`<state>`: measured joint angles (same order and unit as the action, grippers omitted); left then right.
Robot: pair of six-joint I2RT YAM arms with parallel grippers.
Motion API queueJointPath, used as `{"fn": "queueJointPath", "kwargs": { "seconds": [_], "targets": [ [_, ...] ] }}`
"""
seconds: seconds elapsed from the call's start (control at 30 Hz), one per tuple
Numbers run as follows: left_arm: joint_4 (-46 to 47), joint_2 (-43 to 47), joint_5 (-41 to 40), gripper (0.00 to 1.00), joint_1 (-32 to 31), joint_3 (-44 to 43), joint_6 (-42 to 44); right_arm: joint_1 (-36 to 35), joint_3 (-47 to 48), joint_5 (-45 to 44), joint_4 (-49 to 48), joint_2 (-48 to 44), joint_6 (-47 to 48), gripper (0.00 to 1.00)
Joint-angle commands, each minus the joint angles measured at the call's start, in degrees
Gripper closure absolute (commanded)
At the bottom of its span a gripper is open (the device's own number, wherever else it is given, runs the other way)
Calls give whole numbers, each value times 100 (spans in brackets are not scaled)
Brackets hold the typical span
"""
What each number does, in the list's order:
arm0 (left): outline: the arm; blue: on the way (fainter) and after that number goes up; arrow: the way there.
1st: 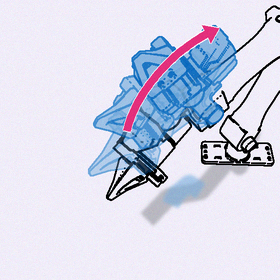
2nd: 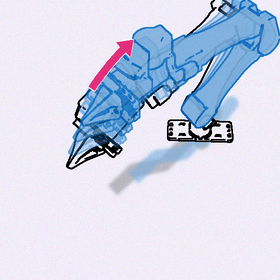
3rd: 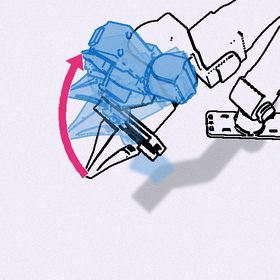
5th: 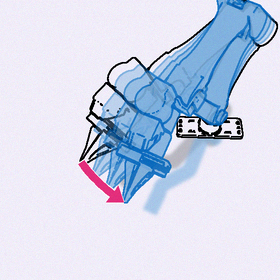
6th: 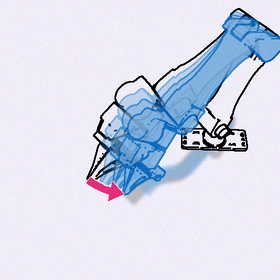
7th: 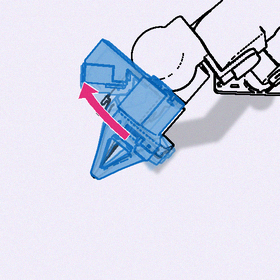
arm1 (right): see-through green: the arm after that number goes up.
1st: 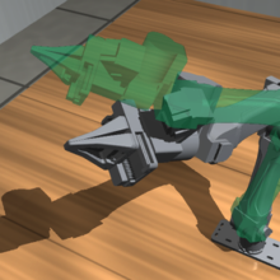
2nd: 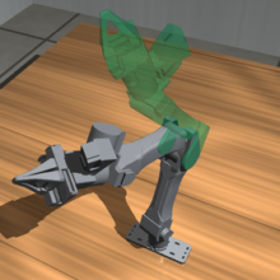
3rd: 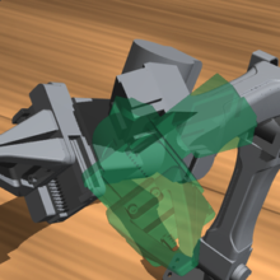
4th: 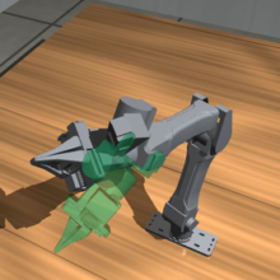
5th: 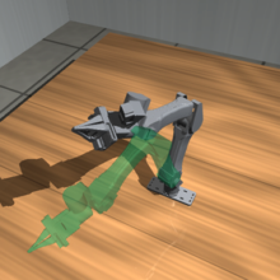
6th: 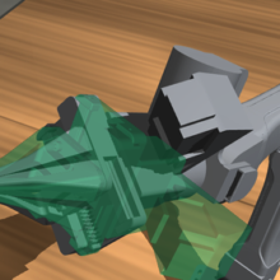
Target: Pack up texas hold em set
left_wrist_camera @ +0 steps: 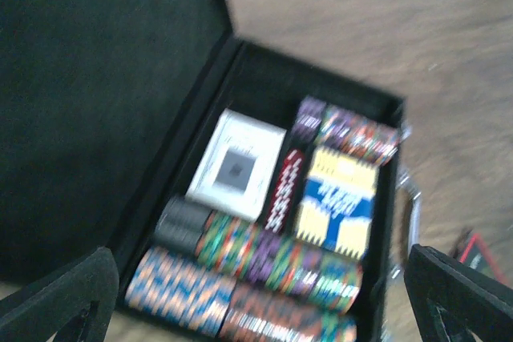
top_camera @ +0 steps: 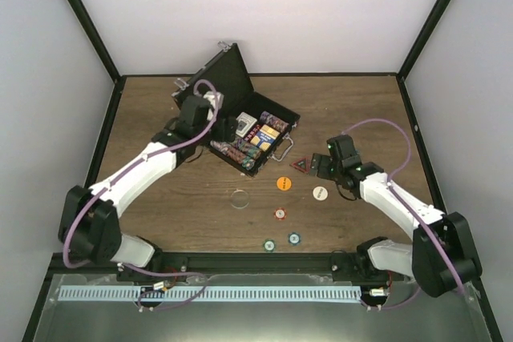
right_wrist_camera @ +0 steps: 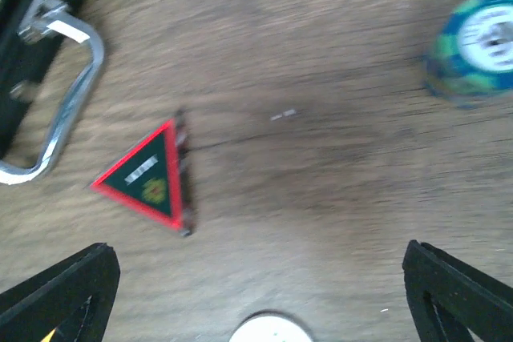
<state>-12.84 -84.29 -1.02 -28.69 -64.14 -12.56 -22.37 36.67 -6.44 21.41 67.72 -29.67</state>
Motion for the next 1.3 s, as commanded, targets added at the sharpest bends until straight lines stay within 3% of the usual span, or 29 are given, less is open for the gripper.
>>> {"fn": "queueJointPath", "kwargs": {
  "seconds": [0.0, 0.27, 0.6, 1.27],
  "targets": [
    [-887, 727, -431, 0, 305, 635, -421, 625, 357, -482, 415, 214, -259, 1],
    [-1157, 1882, -351, 0, 695, 1276, -527, 1533, 943, -433, 334, 1139, -56, 0],
    [-1065, 2028, -251, 0, 748, 1504, -538, 1745, 1787, -464, 676, 2447, 499, 1],
    [-990, 2207, -295, 0, 801, 1678, -409, 1822, 2183, -346, 854, 3476, 811, 24]
  ]
}}
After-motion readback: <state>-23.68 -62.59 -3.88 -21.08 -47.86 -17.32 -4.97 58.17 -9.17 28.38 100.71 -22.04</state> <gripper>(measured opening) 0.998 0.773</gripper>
